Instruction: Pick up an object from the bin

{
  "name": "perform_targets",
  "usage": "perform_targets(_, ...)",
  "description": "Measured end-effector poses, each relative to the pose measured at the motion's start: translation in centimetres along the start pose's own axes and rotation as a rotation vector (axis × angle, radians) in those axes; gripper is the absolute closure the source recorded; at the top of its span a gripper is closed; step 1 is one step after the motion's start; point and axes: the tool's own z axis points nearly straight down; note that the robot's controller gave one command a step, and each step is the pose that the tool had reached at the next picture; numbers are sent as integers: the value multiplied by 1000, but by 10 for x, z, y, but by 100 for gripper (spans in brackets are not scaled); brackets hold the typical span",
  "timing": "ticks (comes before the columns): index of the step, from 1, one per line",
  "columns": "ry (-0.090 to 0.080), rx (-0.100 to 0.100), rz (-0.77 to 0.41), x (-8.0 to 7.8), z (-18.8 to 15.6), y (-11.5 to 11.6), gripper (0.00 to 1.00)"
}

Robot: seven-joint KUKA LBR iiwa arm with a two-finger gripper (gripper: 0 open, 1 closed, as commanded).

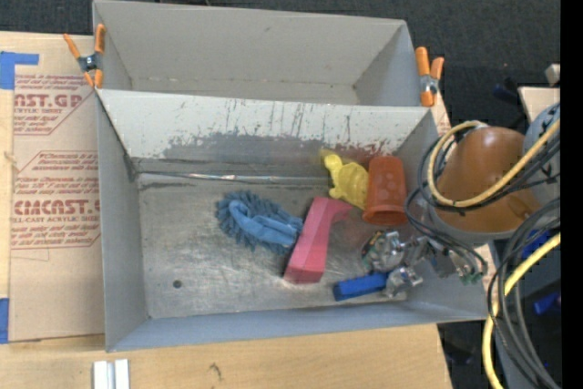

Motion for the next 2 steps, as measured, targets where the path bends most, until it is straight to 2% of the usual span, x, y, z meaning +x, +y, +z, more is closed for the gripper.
perform_targets(1,-3,-4,-2,1,-18,2,100)
perform_targets(2,-15,2,-1,-1,-55,1,100)
